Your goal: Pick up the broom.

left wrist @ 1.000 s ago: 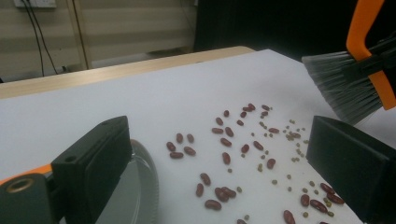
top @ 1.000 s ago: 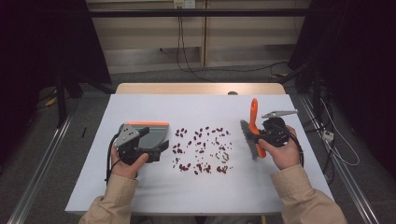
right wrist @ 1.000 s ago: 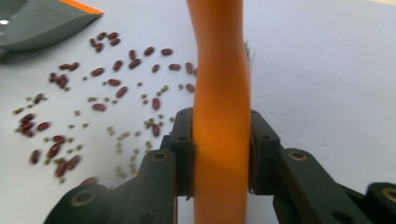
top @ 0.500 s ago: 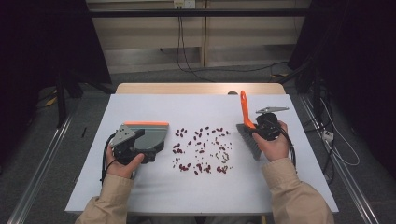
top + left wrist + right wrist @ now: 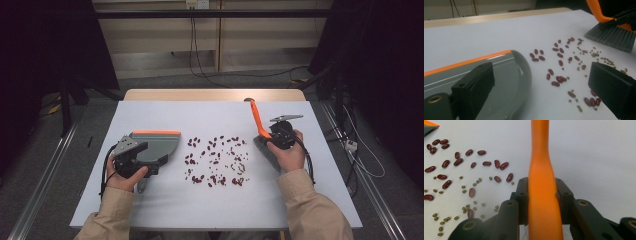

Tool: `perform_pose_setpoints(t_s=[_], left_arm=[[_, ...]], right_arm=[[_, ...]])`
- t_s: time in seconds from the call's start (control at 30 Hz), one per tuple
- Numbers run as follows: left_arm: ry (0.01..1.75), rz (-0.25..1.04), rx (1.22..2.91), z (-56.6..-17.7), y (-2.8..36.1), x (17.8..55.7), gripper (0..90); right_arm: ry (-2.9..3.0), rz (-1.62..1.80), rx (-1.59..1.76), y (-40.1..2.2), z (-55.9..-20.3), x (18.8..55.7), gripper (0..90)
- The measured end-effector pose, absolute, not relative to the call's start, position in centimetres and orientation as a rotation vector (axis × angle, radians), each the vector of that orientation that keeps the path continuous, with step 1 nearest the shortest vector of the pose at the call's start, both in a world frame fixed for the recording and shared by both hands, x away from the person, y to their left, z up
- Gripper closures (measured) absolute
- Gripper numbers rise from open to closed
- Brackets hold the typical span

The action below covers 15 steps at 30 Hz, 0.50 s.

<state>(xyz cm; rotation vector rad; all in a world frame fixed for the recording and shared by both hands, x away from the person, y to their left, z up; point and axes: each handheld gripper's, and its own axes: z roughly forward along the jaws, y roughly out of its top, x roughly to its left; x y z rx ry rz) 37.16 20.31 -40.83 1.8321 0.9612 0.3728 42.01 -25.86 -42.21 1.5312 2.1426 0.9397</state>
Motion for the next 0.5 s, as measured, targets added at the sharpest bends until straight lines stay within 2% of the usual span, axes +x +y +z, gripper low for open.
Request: perform_pose_setpoints(t_s=[0.27, 0.5], left_arm=[[0.999, 0.364, 1.834, -41.1, 20.9, 37.1, 6.7], [1.005, 0.362, 1.842, -41.3, 21.0, 37.0, 6.7]], right_arm=[[2.147, 0.893, 1.483, -25.8, -41.8, 41.3, 54.8], [2.126, 0.937, 1.501, -26.4, -41.2, 39.8, 54.0]])
